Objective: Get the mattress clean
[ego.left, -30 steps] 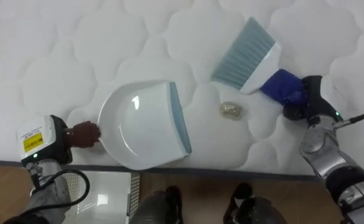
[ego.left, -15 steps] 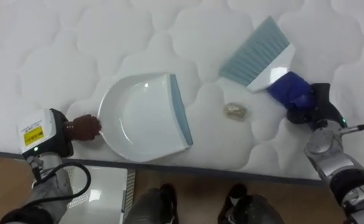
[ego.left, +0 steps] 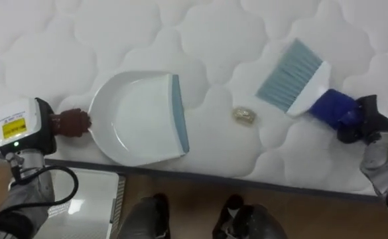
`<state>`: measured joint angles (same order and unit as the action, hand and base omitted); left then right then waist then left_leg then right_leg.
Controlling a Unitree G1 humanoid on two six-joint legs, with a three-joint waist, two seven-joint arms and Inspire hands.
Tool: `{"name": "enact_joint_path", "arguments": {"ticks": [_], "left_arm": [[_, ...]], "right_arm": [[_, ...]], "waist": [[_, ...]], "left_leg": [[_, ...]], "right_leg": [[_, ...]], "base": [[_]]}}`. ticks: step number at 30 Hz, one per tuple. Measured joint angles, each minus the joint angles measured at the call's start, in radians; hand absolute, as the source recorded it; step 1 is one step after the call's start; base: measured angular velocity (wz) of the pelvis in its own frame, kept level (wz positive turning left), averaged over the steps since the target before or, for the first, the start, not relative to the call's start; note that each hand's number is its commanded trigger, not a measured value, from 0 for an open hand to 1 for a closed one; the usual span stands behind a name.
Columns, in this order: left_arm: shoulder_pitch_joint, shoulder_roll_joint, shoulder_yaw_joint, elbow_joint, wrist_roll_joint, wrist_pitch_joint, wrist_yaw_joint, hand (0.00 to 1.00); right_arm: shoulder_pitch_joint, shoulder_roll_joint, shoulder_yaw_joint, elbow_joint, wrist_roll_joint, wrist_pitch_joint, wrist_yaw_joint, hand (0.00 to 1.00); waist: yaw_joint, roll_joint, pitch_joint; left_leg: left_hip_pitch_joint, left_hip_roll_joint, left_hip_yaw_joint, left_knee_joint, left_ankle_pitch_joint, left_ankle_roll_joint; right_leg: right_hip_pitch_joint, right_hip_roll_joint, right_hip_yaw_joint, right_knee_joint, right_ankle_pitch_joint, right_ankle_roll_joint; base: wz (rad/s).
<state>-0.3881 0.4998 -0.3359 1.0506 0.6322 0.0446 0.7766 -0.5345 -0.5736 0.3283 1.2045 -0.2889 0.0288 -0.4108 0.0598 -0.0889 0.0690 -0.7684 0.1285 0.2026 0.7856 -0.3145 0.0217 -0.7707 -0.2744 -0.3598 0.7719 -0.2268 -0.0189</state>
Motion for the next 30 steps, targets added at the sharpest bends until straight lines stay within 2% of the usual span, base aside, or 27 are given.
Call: {"name": "enact_joint_path", "arguments": {"ticks": [2,6,9,11,16,19,22,30], "left_arm": [[0.000,0.009,0.001,-0.006,0.011,0.005,0.000,1.00],[-0.001,0.042,0.001,-0.014,0.029,0.016,0.000,1.00],[-0.003,0.074,0.001,-0.023,0.032,0.018,0.000,1.00],[-0.005,0.083,0.001,-0.022,0.032,0.019,0.000,1.00],[-0.005,0.091,0.005,-0.029,0.055,0.032,-0.002,1.00],[-0.008,0.107,0.002,-0.037,0.070,0.029,-0.002,1.00],[-0.013,0.109,0.003,-0.037,0.069,0.029,-0.003,1.00],[-0.013,0.110,0.001,-0.039,0.069,0.020,-0.006,1.00]], "right_arm": [[0.000,-0.062,0.001,-0.001,-0.089,0.018,0.000,1.00],[-0.012,-0.105,0.002,-0.007,-0.199,0.028,0.000,1.00],[-0.034,-0.109,0.005,-0.007,-0.267,0.038,0.000,1.00],[-0.044,-0.111,0.008,-0.007,-0.338,0.040,0.007,1.00],[-0.054,-0.111,0.044,-0.049,-0.482,0.059,0.010,1.00],[-0.056,-0.111,0.060,-0.085,-0.574,0.059,0.008,1.00],[-0.064,-0.111,0.094,-0.115,-0.661,0.061,0.007,1.00],[-0.059,-0.129,0.122,-0.243,-0.801,0.081,0.016,1.00]], "waist": [[-0.001,-0.006,0.0010],[-0.001,-0.027,0.0005],[-0.002,-0.044,0.0021],[0.003,-0.048,0.0022],[0.004,-0.061,0.0034],[0.006,-0.070,0.0084],[0.010,-0.077,0.0119],[0.005,-0.075,0.0117]], "left_leg": [[0.004,0.004,0.006,0.003,-0.001,0.002],[0.011,0.024,0.021,0.008,-0.001,0.000],[0.011,0.037,0.037,0.005,0.003,-0.006],[0.011,0.051,0.044,0.006,0.003,-0.008],[0.011,0.058,0.048,0.006,0.003,-0.007],[0.011,0.067,0.047,0.010,0.002,-0.008],[0.009,0.068,0.047,0.011,0.001,-0.009],[0.008,0.072,0.047,0.005,0.001,-0.009]], "right_leg": [[-0.002,0.002,0.005,0.002,0.003,-0.002],[-0.007,0.020,0.017,-0.006,0.011,-0.015],[-0.014,0.035,0.031,-0.018,0.020,-0.025],[-0.014,0.051,0.037,-0.033,0.032,-0.027],[-0.016,0.056,0.039,-0.039,0.036,-0.027],[-0.015,0.058,0.035,-0.037,0.036,-0.028],[-0.016,0.062,0.029,-0.041,0.037,-0.030],[-0.007,0.069,0.025,-0.061,0.041,-0.031]], "base": [[-0.11],[-0.20],[-0.19],[-0.16],[-0.04],[0.00],[-0.03],[0.00]]}}
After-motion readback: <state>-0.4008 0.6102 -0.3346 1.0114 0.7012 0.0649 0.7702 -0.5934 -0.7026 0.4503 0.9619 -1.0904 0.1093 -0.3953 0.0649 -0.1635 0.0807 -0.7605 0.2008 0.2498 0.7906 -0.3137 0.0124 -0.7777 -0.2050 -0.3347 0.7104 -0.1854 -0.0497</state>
